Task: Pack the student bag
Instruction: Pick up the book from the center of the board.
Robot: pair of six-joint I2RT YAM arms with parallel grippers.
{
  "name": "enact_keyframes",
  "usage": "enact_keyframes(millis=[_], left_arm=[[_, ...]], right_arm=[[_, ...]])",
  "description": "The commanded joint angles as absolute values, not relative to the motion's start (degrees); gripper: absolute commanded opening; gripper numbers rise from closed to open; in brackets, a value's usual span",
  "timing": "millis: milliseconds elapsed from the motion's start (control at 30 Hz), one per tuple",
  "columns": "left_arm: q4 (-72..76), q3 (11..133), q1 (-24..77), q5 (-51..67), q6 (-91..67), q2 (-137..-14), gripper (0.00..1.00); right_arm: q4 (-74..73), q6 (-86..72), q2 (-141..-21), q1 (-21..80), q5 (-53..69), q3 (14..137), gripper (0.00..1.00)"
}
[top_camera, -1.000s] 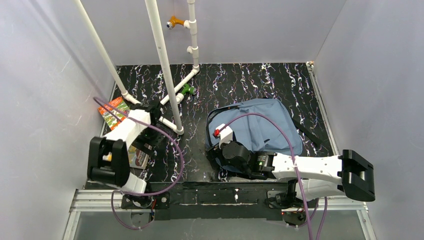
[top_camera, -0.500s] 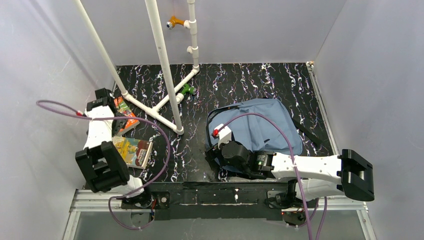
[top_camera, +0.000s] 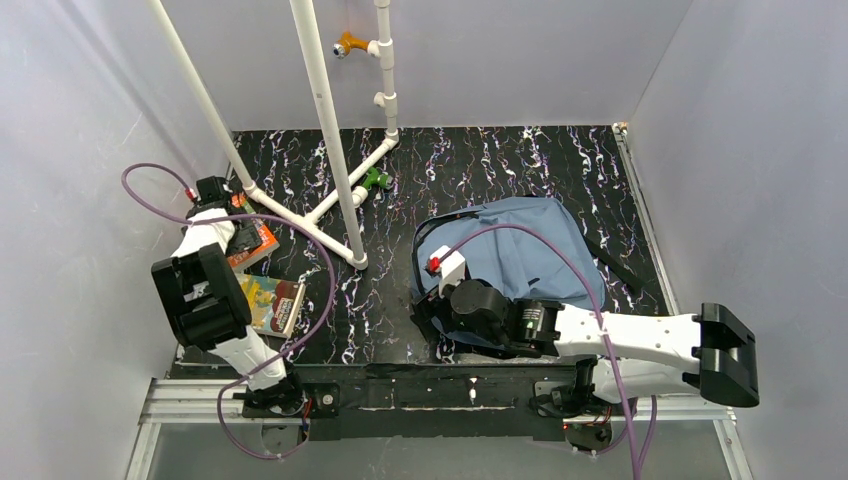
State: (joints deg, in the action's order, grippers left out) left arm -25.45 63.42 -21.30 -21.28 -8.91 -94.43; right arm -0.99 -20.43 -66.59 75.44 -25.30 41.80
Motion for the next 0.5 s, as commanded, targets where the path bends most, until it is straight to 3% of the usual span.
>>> enact_keyframes(millis=[0,267,467], left_arm=[[-21.6,65.3,-22.5,-13.6,-0.9,-98.3,0.98],[-21.2,62.8,-24.5,-4.6,1.9,-100.3,0.94],[-20.7,58.8,-25.2,-3.1,0.4,-99.1,0.98]], right_arm=[[-2.6,-18.6,-63.4,75.4,-25.2,44.4,0.93],[-1.1,-18.7,-61.2,75.4,-26.1,42.6,0.95],[-2.5,-17.5,-59.9,75.4,-27.2,43.0,0.95]])
